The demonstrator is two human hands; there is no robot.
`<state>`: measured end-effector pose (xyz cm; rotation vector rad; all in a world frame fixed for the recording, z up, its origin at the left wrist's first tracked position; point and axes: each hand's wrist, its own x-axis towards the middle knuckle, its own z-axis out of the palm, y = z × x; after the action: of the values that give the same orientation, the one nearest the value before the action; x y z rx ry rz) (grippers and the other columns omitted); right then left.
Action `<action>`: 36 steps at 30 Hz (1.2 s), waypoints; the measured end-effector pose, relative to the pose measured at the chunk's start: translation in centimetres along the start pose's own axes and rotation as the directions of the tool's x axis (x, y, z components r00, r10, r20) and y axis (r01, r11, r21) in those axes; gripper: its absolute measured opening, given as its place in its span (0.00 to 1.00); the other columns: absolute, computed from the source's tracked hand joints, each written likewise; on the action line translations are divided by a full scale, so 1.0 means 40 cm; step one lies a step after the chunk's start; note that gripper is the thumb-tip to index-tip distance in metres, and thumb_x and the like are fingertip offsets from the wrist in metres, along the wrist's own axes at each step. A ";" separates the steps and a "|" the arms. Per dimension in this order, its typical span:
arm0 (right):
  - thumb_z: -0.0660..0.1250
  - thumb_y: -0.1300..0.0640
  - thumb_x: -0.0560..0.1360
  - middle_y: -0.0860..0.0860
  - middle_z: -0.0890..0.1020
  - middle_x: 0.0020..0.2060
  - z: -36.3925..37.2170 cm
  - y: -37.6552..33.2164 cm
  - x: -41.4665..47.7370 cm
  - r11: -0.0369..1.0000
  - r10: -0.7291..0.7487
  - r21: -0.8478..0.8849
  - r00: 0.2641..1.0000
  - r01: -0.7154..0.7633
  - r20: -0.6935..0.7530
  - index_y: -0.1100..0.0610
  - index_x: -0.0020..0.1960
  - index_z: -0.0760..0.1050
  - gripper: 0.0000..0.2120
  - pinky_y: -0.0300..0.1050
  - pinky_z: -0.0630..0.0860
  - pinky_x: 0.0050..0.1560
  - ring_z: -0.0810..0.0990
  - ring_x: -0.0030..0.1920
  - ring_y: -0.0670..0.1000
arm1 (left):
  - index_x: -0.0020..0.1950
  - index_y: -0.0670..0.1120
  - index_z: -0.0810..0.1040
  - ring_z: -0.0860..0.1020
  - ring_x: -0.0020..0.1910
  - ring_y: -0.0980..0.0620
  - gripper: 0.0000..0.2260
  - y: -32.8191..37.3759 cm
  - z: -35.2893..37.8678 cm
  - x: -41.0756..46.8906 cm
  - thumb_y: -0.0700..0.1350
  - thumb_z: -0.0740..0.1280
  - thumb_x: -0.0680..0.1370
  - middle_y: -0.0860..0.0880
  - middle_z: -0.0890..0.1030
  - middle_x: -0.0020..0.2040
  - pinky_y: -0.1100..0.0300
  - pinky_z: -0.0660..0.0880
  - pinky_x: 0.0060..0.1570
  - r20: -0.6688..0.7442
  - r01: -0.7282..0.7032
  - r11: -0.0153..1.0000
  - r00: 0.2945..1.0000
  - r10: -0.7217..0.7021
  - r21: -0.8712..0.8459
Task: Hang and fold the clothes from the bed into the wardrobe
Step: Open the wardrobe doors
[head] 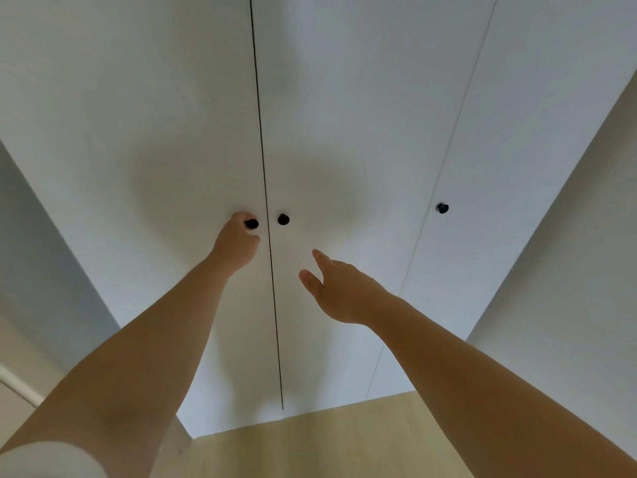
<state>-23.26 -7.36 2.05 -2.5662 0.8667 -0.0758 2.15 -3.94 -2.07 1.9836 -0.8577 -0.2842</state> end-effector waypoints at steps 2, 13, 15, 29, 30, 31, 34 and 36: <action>0.47 0.37 0.82 0.54 0.66 0.75 0.011 0.003 0.003 1.000 0.000 0.023 1.000 0.000 0.018 0.51 0.81 0.47 0.32 0.53 0.65 0.70 0.65 0.74 0.55 | 0.67 0.47 0.71 0.78 0.53 0.45 0.21 0.000 -0.004 -0.028 0.36 0.67 0.75 0.48 0.76 0.63 0.52 0.77 0.52 -0.018 -0.013 1.000 1.000 0.013 0.013; 0.53 0.37 0.81 0.55 0.70 0.73 0.072 -0.157 0.057 0.931 -0.092 0.360 0.993 0.059 0.074 0.53 0.80 0.53 0.33 0.47 0.72 0.61 0.73 0.68 0.57 | 0.55 0.57 0.74 0.77 0.51 0.60 0.15 -0.042 -0.094 -0.326 0.37 0.67 0.77 0.62 0.78 0.52 0.74 0.68 0.47 -0.119 -0.036 0.999 0.992 0.037 0.018; 0.56 0.37 0.80 0.54 0.72 0.71 0.090 -0.210 0.058 0.880 -0.146 0.469 0.983 0.079 0.107 0.53 0.79 0.55 0.33 0.52 0.70 0.67 0.72 0.68 0.56 | 0.53 0.58 0.74 0.79 0.50 0.59 0.16 -0.049 -0.131 -0.384 0.36 0.64 0.77 0.62 0.79 0.51 0.71 0.70 0.46 -0.113 -0.025 0.999 0.993 0.027 0.022; 0.63 0.54 0.80 0.46 0.81 0.59 0.241 -0.452 -0.089 0.793 -0.538 0.488 0.794 0.365 0.281 0.48 0.71 0.73 0.19 0.41 0.72 0.61 0.79 0.58 0.47 | 0.55 0.59 0.84 0.81 0.55 0.60 0.20 -0.086 -0.373 -0.718 0.35 0.65 0.77 0.60 0.85 0.54 0.66 0.74 0.60 -0.488 0.011 0.957 0.858 -0.159 -0.291; 0.63 0.54 0.79 0.46 0.81 0.58 0.255 -0.475 -0.100 0.795 -0.530 0.504 0.791 0.338 0.306 0.49 0.70 0.74 0.20 0.41 0.72 0.61 0.79 0.57 0.47 | 0.53 0.58 0.85 0.82 0.55 0.59 0.19 -0.095 -0.394 -0.736 0.35 0.65 0.77 0.59 0.85 0.52 0.63 0.75 0.61 -0.508 0.016 0.943 0.839 -0.193 -0.333; 0.64 0.54 0.79 0.47 0.81 0.55 0.271 -0.498 -0.111 0.794 -0.533 0.514 0.779 0.326 0.330 0.50 0.69 0.75 0.19 0.42 0.73 0.60 0.79 0.55 0.48 | 0.54 0.54 0.86 0.82 0.55 0.57 0.16 -0.107 -0.416 -0.754 0.35 0.65 0.78 0.56 0.86 0.52 0.59 0.75 0.62 -0.525 0.024 0.935 0.822 -0.220 -0.355; 0.63 0.55 0.80 0.48 0.77 0.64 0.327 -0.570 -0.143 0.775 -0.605 0.490 0.693 0.400 0.392 0.52 0.75 0.67 0.24 0.40 0.67 0.63 0.75 0.64 0.49 | 0.52 0.47 0.86 0.83 0.50 0.54 0.09 -0.160 -0.485 -0.798 0.40 0.66 0.79 0.53 0.86 0.47 0.57 0.76 0.58 -0.575 0.062 0.937 0.775 -0.263 -0.345; 0.62 0.55 0.80 0.49 0.68 0.74 0.361 -0.628 -0.159 0.760 -0.639 0.473 0.644 0.446 0.421 0.51 0.79 0.57 0.29 0.38 0.63 0.66 0.69 0.72 0.48 | 0.46 0.45 0.83 0.78 0.41 0.54 0.07 -0.193 -0.532 -0.820 0.42 0.66 0.80 0.49 0.83 0.41 0.57 0.73 0.49 -0.586 0.069 0.938 0.764 -0.269 -0.340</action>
<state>-11.49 19.76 -0.11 -2.2292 -0.1750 0.3229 -7.43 34.76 -1.31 1.6960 -0.1796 0.1471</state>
